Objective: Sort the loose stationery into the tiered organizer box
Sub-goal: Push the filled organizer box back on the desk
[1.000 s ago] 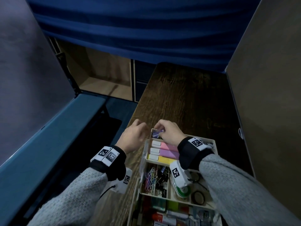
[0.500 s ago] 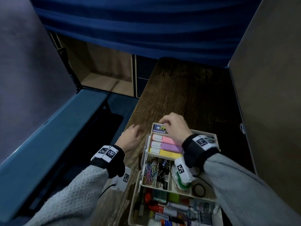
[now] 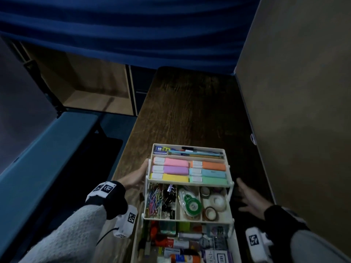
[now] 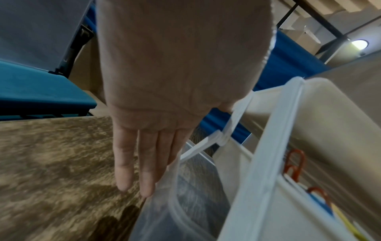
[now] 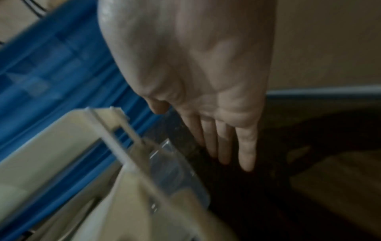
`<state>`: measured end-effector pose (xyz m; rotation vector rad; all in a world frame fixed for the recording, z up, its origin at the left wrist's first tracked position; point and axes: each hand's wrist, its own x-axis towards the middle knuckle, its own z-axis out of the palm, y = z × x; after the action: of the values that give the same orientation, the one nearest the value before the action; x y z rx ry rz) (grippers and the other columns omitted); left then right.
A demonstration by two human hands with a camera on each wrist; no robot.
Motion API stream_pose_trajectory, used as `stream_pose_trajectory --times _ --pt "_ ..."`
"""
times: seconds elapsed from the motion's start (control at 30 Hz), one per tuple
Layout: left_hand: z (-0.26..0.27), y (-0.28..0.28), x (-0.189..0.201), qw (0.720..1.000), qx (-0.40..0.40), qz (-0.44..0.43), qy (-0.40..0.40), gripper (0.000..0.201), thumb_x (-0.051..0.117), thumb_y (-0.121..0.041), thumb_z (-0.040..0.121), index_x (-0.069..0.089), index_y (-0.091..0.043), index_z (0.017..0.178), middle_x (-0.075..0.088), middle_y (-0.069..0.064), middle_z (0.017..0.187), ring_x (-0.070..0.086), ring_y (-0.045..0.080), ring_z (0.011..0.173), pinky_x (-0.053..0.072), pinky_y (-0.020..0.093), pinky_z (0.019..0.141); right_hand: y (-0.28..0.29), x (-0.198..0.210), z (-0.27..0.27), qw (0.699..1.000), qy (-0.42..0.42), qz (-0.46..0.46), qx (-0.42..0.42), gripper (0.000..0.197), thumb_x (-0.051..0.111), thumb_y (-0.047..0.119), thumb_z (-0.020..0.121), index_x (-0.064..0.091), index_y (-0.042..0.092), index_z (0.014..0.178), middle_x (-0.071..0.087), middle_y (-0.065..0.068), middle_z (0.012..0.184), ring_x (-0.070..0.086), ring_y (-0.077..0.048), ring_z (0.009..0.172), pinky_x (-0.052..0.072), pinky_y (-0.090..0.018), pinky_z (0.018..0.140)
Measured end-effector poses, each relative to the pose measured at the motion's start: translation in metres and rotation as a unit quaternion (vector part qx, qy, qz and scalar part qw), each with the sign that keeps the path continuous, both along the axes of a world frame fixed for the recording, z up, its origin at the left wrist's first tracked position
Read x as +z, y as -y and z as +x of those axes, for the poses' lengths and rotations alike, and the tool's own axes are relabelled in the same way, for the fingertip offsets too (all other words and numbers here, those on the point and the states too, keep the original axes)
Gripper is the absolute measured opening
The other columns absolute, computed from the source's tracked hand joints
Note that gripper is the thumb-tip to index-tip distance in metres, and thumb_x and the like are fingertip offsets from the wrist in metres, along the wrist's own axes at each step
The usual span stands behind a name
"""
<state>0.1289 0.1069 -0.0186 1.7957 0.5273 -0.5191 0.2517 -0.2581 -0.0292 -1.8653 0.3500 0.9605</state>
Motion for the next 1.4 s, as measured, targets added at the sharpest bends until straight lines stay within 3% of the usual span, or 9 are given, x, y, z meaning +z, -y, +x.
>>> stream_pose_trajectory --times 0.23,0.37,0.43,0.6,0.77,0.93,1.07,1.3,1.4 --pt "0.01 -0.003 0.0 0.999 0.019 -0.016 0.032 0.082 0.0 -0.085 0.071 0.055 -0.041 0.113 0.061 0.004 0.124 0.058 0.023 0.115 0.047 0.05 0.099 -0.026 0.022 0.005 0.981 -0.052 0.173 -0.068 0.066 0.029 0.061 0.095 0.061 0.012 0.123 0.07 -0.015 0.112 0.059 -0.03 0.11 0.047 -0.043 0.091" --pt "0.016 -0.001 0.011 0.997 0.052 -0.02 0.06 0.073 0.006 -0.075 0.08 0.067 -0.04 0.1 0.073 -0.013 0.097 0.064 0.01 0.097 0.047 0.029 0.08 -0.025 0.037 0.015 0.979 -0.021 0.188 -0.078 0.075 0.037 0.067 0.089 0.032 0.021 0.147 0.037 -0.011 0.152 0.044 -0.029 0.132 0.041 -0.046 0.104" --pt "0.017 -0.004 0.018 0.993 0.079 -0.028 0.084 0.067 0.01 -0.07 0.086 0.065 -0.034 0.101 0.07 -0.01 0.103 0.062 0.01 0.098 0.045 0.029 0.084 -0.02 0.042 0.017 0.975 -0.004 0.2 -0.094 0.078 0.037 0.071 0.086 0.023 0.028 0.15 0.025 -0.009 0.157 0.035 -0.029 0.137 0.04 -0.044 0.1" --pt "0.0 -0.009 0.031 0.985 0.092 -0.038 0.144 0.07 0.014 -0.061 0.096 0.056 -0.016 0.13 0.062 0.005 0.126 0.058 0.018 0.116 0.039 0.038 0.105 0.002 0.051 0.008 0.974 0.019 0.213 -0.072 0.074 0.032 0.074 0.085 0.046 0.025 0.139 0.043 -0.003 0.147 0.033 -0.021 0.137 0.029 -0.043 0.105" --pt "-0.038 -0.002 0.033 0.97 0.125 -0.039 0.204 0.054 0.024 -0.054 0.098 0.07 -0.027 0.105 0.071 -0.004 0.109 0.066 0.002 0.098 0.045 0.022 0.086 0.017 0.056 -0.021 0.974 0.078 0.203 -0.065 0.057 0.03 0.069 0.09 0.063 0.028 0.111 0.062 0.004 0.121 0.054 -0.012 0.113 0.045 -0.042 0.09" --pt "-0.079 0.007 0.024 0.966 0.15 -0.041 0.205 0.05 0.035 -0.048 0.099 0.075 -0.023 0.083 0.075 -0.001 0.093 0.069 0.011 0.09 0.048 0.023 0.081 0.031 0.049 -0.062 0.962 0.098 0.221 -0.13 0.047 0.04 0.061 0.092 0.063 0.021 0.102 0.065 -0.002 0.111 0.062 -0.015 0.104 0.05 -0.04 0.08" --pt "-0.103 0.011 0.013 0.971 0.135 -0.053 0.189 0.048 0.036 -0.048 0.099 0.068 -0.014 0.086 0.071 0.008 0.092 0.065 0.02 0.087 0.05 0.029 0.082 0.038 0.034 -0.101 0.963 0.093 0.204 -0.148 0.049 0.04 0.059 0.093 0.061 0.018 0.111 0.063 -0.002 0.115 0.059 -0.018 0.109 0.05 -0.038 0.082" --pt "-0.131 0.019 -0.008 0.986 0.079 0.003 0.146 0.043 0.042 -0.058 0.092 0.066 -0.022 0.096 0.072 0.001 0.102 0.066 0.022 0.101 0.05 0.035 0.086 0.031 0.019 -0.165 0.978 0.096 0.142 -0.121 0.053 0.04 0.063 0.091 0.056 0.027 0.128 0.059 0.01 0.121 0.053 -0.011 0.114 0.04 -0.045 0.104" --pt "-0.137 0.027 -0.015 0.992 0.055 0.052 0.096 0.073 0.047 -0.081 0.072 0.055 -0.029 0.123 0.061 0.0 0.123 0.06 0.021 0.112 0.05 0.043 0.096 0.019 0.015 -0.183 0.983 0.093 0.117 -0.105 0.062 0.051 0.069 0.081 0.047 0.038 0.134 0.055 0.012 0.124 0.048 -0.015 0.118 0.036 -0.051 0.106"
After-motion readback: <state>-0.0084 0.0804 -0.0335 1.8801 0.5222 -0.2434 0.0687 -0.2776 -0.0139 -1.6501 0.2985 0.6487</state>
